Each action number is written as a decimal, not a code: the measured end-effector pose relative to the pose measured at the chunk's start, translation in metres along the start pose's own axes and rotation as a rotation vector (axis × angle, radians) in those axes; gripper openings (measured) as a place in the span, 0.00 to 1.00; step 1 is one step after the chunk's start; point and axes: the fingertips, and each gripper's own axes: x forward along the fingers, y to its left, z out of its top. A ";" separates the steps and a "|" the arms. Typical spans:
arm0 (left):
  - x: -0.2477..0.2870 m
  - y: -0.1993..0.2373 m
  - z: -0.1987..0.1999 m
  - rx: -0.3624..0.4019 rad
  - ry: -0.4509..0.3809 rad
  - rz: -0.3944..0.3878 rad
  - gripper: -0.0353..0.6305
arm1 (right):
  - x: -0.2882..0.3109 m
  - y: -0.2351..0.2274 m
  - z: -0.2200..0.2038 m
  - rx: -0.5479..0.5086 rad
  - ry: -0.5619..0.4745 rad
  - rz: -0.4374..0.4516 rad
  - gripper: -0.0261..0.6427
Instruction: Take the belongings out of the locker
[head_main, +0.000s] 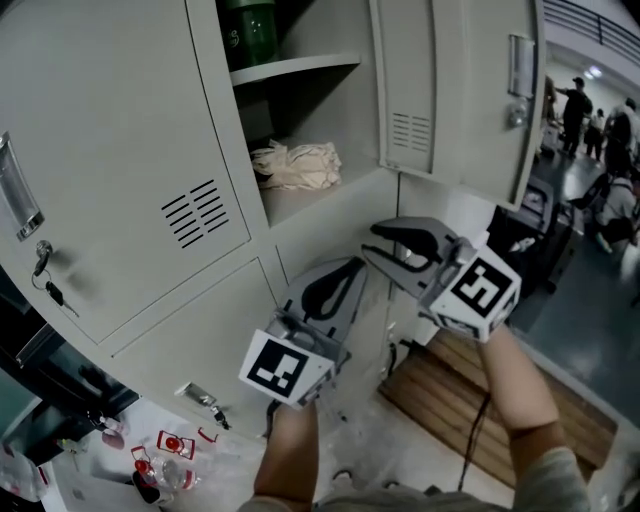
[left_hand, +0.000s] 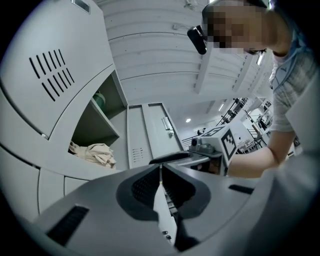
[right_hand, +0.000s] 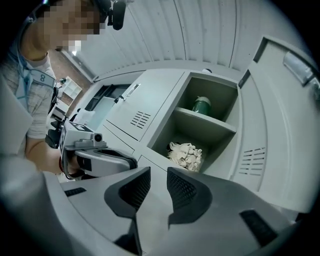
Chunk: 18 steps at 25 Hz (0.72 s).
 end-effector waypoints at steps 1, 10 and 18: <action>0.001 0.000 0.000 -0.001 -0.002 -0.006 0.06 | 0.005 -0.002 0.000 -0.001 0.006 0.003 0.16; 0.003 0.007 -0.004 -0.017 -0.019 -0.020 0.06 | 0.030 -0.035 0.000 -0.012 -0.015 0.000 0.35; 0.006 0.010 -0.011 -0.044 -0.029 -0.028 0.06 | 0.048 -0.068 0.009 0.108 -0.044 -0.011 0.40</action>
